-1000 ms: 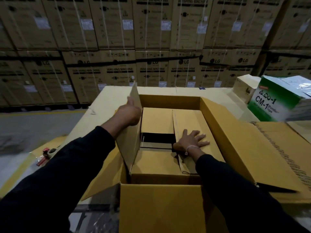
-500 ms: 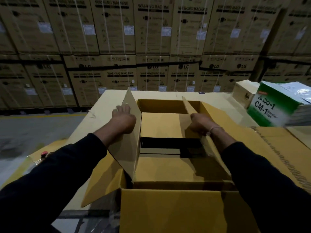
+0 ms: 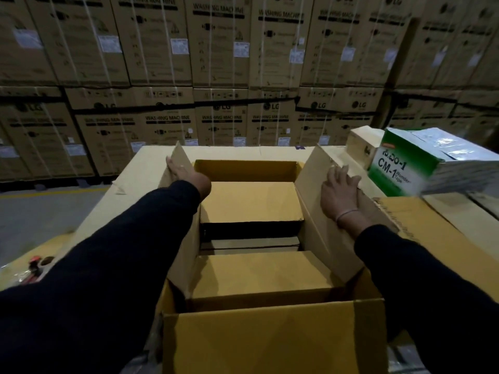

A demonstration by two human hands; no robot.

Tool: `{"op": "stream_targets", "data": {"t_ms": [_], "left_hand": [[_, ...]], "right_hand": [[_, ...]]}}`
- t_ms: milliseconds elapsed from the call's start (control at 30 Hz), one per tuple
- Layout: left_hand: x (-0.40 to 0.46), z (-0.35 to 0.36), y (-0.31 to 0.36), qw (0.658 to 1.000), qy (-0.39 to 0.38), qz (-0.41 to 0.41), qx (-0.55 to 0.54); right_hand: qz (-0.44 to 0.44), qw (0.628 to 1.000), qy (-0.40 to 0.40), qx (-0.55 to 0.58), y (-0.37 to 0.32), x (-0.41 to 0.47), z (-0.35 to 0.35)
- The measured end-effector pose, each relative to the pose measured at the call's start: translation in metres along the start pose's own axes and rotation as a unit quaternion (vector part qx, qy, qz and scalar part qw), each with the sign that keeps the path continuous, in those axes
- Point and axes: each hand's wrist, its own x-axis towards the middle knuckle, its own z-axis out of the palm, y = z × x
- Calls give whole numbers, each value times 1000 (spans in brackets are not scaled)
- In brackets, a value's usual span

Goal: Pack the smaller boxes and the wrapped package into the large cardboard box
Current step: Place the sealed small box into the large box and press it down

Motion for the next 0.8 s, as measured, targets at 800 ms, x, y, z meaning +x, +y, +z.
{"op": "stream_targets", "data": {"t_ms": [800], "left_hand": [[-16, -30, 95, 916, 312, 178, -180]], "right_hand": [[-61, 990, 54, -114, -24, -6, 24]]}}
